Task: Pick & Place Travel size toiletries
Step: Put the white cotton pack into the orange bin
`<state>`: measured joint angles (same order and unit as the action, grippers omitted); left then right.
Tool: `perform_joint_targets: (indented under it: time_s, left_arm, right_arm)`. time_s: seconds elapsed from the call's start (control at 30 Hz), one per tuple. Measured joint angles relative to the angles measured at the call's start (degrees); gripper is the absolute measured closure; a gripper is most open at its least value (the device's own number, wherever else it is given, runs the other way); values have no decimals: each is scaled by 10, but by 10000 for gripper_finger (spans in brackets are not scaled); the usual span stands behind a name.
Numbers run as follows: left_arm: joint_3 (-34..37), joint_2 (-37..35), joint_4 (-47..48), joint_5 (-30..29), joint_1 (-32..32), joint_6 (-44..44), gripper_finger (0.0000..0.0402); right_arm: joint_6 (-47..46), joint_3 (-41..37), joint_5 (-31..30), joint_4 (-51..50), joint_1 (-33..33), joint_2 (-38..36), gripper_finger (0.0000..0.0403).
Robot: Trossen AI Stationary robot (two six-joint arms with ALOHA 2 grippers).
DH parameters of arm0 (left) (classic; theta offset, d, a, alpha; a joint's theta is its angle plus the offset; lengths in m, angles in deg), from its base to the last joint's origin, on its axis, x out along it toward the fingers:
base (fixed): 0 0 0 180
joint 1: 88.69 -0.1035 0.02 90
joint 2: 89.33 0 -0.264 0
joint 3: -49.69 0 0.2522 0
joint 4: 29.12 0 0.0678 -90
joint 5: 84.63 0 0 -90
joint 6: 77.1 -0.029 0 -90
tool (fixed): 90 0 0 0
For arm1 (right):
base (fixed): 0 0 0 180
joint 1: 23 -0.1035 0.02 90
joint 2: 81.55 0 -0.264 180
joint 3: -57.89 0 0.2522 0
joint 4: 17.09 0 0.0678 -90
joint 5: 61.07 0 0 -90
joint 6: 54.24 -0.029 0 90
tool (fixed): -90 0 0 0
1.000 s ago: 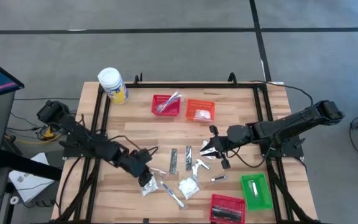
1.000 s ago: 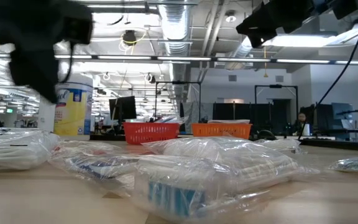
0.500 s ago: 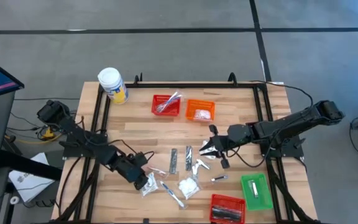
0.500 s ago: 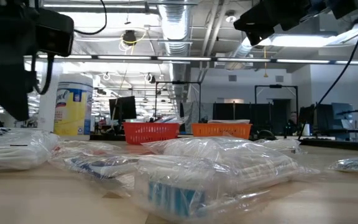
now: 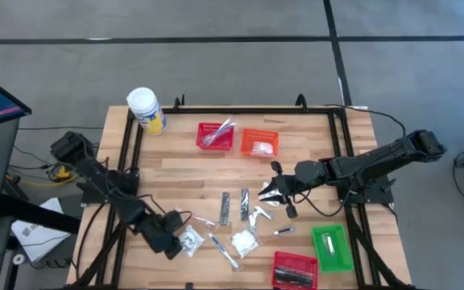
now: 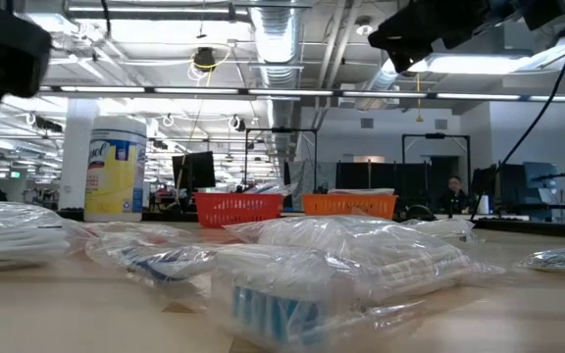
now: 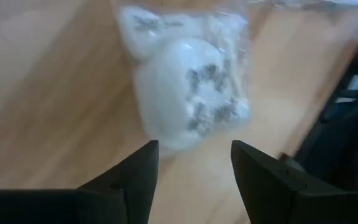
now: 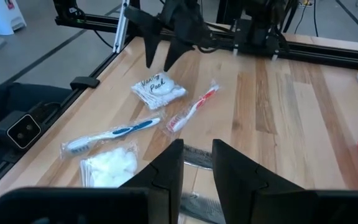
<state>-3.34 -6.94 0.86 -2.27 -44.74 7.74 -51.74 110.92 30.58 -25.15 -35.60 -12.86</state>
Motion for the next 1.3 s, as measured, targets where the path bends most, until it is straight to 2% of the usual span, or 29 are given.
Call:
perform_joint_targets:
  time_s: [0.13,0.37,0.57,0.7,0.93,1.3]
  left_arm:
    - [0,-12,-1,-36,28,37,207]
    - [0,-11,-76,-29,73,92,212]
    - [0,21,-101,-11,73,114,252]
    - [0,65,-116,35,62,116,289]
    - [0,117,-129,91,28,74,391]
    - [24,101,-130,90,-48,-32,400]
  right_arm:
    - [0,0,0,3,0,0,326]
    - [-1,0,0,3,0,0,326]
    - [0,0,0,3,0,0,326]
    - [0,0,0,3,0,0,326]
    - [-1,0,0,4,0,0,326]
    - [-1,0,0,4,0,0,326]
